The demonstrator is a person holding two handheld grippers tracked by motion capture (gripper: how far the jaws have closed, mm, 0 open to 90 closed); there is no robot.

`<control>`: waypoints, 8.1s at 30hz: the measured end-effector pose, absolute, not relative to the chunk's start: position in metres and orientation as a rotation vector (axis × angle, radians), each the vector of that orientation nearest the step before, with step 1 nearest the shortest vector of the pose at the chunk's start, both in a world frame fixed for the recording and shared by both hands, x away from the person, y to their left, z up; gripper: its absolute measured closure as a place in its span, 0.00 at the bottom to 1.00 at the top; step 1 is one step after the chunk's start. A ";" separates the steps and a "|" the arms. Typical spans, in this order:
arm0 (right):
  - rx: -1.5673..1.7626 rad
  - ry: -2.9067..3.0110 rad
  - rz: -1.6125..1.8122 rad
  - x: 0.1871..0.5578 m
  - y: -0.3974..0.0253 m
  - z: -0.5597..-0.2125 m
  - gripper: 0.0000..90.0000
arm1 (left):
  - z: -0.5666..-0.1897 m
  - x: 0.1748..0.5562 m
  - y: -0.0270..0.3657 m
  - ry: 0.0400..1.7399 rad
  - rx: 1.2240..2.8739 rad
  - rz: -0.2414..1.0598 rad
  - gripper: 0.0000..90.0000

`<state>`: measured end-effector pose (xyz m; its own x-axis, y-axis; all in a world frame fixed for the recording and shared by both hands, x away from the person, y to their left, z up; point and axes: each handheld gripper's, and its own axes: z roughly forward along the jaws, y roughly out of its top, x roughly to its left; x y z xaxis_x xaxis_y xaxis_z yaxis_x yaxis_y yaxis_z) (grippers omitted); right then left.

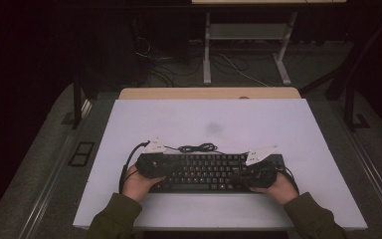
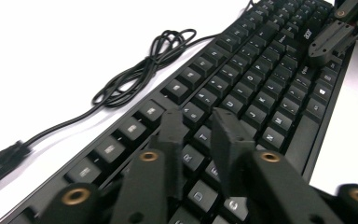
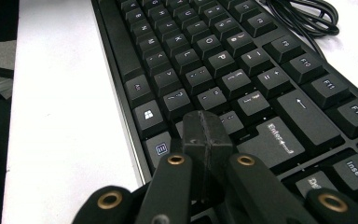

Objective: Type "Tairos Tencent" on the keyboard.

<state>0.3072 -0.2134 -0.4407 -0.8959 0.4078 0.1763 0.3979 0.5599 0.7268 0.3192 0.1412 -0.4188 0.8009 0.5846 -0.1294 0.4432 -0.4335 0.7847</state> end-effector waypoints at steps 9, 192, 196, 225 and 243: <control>0.714 2.766 1.283 0.307 -0.214 -0.441 0.99 | -0.421 0.312 0.152 0.780 2.071 0.208 0.37; 0.640 2.785 1.381 0.318 -0.112 -0.439 0.99 | -0.432 0.313 0.153 0.841 2.051 0.227 0.34; 0.641 2.793 1.372 0.318 -0.111 -0.440 0.99 | -0.432 0.313 0.153 0.842 2.051 0.228 0.34; 0.669 2.770 1.384 0.321 -0.117 -0.437 0.98 | -0.432 0.314 0.154 0.838 2.048 0.231 0.34; 0.747 2.687 1.451 0.331 -0.131 -0.432 0.51 | -0.430 0.310 0.152 0.831 2.055 0.224 0.34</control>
<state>0.3311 -0.1311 -0.4319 -0.8870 0.4052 0.2216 0.4075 0.4610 0.7883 0.3096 0.1521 -0.4302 0.7597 0.6338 -0.1457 0.4743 -0.3867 0.7909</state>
